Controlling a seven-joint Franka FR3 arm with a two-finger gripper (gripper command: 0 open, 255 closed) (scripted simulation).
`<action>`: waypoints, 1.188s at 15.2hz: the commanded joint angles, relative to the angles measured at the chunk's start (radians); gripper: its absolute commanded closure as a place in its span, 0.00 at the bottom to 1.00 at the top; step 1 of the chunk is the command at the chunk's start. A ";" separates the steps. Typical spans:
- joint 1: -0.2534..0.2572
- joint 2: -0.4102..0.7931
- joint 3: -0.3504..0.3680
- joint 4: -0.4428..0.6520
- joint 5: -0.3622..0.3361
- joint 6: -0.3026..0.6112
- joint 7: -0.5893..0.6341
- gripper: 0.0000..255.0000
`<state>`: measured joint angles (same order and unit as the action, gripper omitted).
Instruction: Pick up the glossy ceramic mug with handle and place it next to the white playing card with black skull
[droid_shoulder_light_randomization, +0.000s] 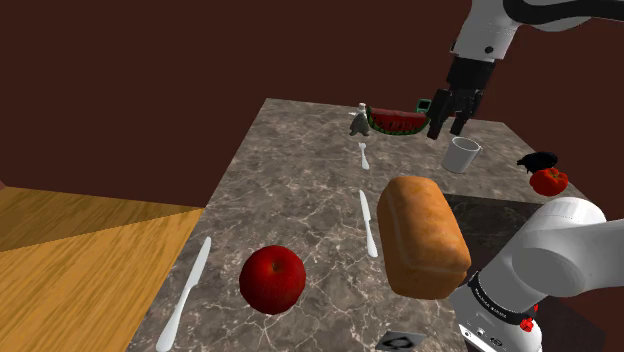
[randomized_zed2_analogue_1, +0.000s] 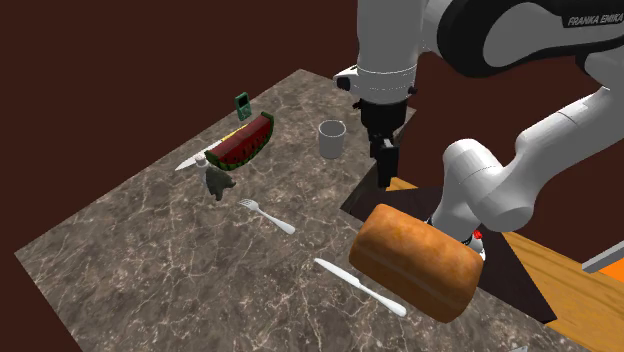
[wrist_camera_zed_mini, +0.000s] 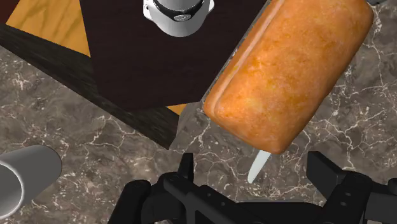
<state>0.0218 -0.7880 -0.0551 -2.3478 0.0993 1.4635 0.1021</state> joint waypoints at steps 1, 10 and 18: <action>0.000 0.000 0.000 0.000 0.000 0.000 0.000 0.00; -0.084 0.006 -0.136 -0.137 -0.176 0.191 -0.159 0.00; -0.156 0.098 -0.278 -0.183 -0.315 0.398 -0.290 0.00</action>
<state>-0.1270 -0.7034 -0.3168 -2.5166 -0.2000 1.8227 -0.1751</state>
